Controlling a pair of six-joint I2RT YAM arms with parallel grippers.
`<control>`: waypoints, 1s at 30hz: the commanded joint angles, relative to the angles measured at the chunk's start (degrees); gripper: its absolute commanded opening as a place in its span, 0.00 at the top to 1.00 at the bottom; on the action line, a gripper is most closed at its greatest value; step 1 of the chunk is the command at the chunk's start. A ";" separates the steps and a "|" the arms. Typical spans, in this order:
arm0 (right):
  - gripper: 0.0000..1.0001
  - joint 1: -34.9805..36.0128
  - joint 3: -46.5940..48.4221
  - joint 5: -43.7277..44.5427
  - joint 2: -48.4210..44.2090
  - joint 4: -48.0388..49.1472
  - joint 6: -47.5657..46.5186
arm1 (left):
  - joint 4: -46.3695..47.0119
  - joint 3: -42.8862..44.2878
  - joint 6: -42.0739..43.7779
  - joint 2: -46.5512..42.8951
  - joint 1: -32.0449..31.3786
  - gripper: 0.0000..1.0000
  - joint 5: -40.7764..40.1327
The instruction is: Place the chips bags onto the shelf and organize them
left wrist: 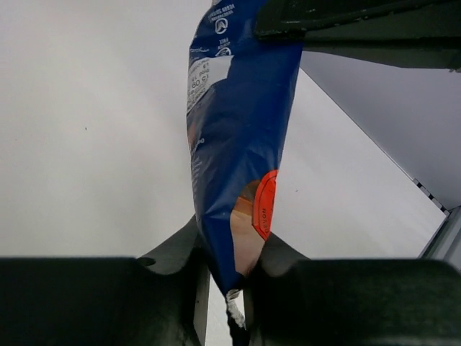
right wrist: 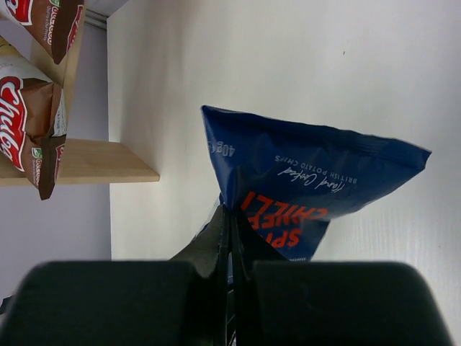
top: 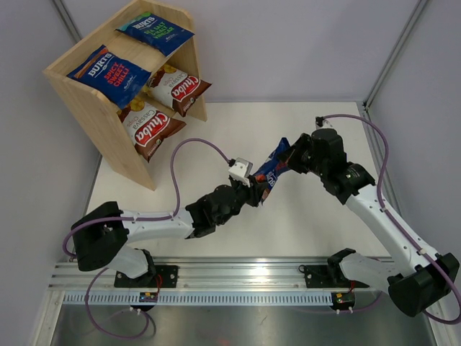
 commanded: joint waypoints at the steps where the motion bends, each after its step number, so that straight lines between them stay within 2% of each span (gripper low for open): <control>1: 1.00 0.44 3.85 1.98 0.85 1.63 -1.35 | 4.63 0.65 0.22 0.27 -0.99 0.82 -2.59; 2: 1.00 0.53 4.11 2.16 1.02 1.54 -1.61 | 4.20 0.65 -0.13 -0.25 -0.99 0.88 -2.50; 4: 1.00 0.53 5.34 3.47 1.20 0.67 -2.58 | 4.11 -0.05 -0.92 -1.30 -1.08 0.90 -1.54; 6: 0.98 0.44 6.57 5.05 1.37 -1.08 -4.50 | 3.41 -0.67 -1.18 -3.50 -1.08 0.99 -0.23; 7: 0.88 0.44 7.97 5.49 1.29 -1.88 -5.21 | 2.88 -1.28 -1.36 -4.38 -0.99 1.00 0.13; 8: 0.70 0.44 8.68 6.02 1.20 -2.84 -5.66 | 2.27 -1.63 -1.71 -6.30 -0.81 1.00 0.74; 9: 0.37 0.44 9.21 6.55 1.03 -3.90 -7.05 | 2.17 -2.25 -1.80 -7.19 -0.55 1.00 2.66; 10: 0.24 0.44 9.91 6.55 0.50 -4.52 -8.11 | 2.17 -3.47 -2.15 -8.16 -0.29 1.00 3.81; 12: 0.10 0.18 11.23 8.39 -0.64 -8.19 -12.48 | 1.47 -5.06 -4.52 -11.83 1.37 1.00 7.49; 14: 0.06 -0.87 11.76 4.83 -1.87 -9.70 -18.71 | 1.12 -7.34 -8.11 -14.39 5.05 1.00 12.58; 15: 0.06 -1.31 11.41 1.49 -3.01 -10.23 -20.84 | 1.21 -7.87 -9.52 -15.36 6.56 1.00 19.40; 16: 0.04 -1.84 10.45 -2.46 -3.80 -10.24 -22.69 | 1.47 -8.49 -11.71 -17.29 7.88 1.00 22.43; 17: 0.04 -3.15 9.75 -6.94 -4.42 -10.32 -24.54 | 2.95 -9.45 -12.34 -18.00 10.32 1.00 27.16; 18: 0.03 -3.51 9.13 -16.38 -5.30 -11.37 -28.91 | 3.57 -9.89 -12.87 -19.05 11.13 1.00 33.29; 19: 0.01 -3.78 8.95 -19.95 -5.74 -12.42 -31.13 | 4.97 -10.25 -13.92 -20.63 11.92 1.00 36.14; 21: 0.01 -3.69 8.25 -24.28 -7.75 -14.01 -34.38 | 6.12 -10.69 -14.89 -21.96 13.33 1.00 44.20; 24: 0.01 -3.78 7.81 -25.26 -10.65 -14.19 -36.15 | 9.98 -10.77 -16.83 -23.45 13.69 1.00 54.05; 26: 0.00 -3.69 7.98 -25.70 -11.45 -14.28 -35.81 | 12.80 -11.21 -19.19 -24.77 13.69 1.00 55.94; 29: 0.01 -3.78 7.89 -25.62 -13.03 -13.23 -33.88 | 10.01 -10.78 -20.08 -26.62 13.69 1.00 52.09; 30: 0.01 -3.78 8.68 -21.79 -14.17 -14.18 -31.87 | 8.78 -10.34 -20.08 -27.84 13.69 1.00 48.68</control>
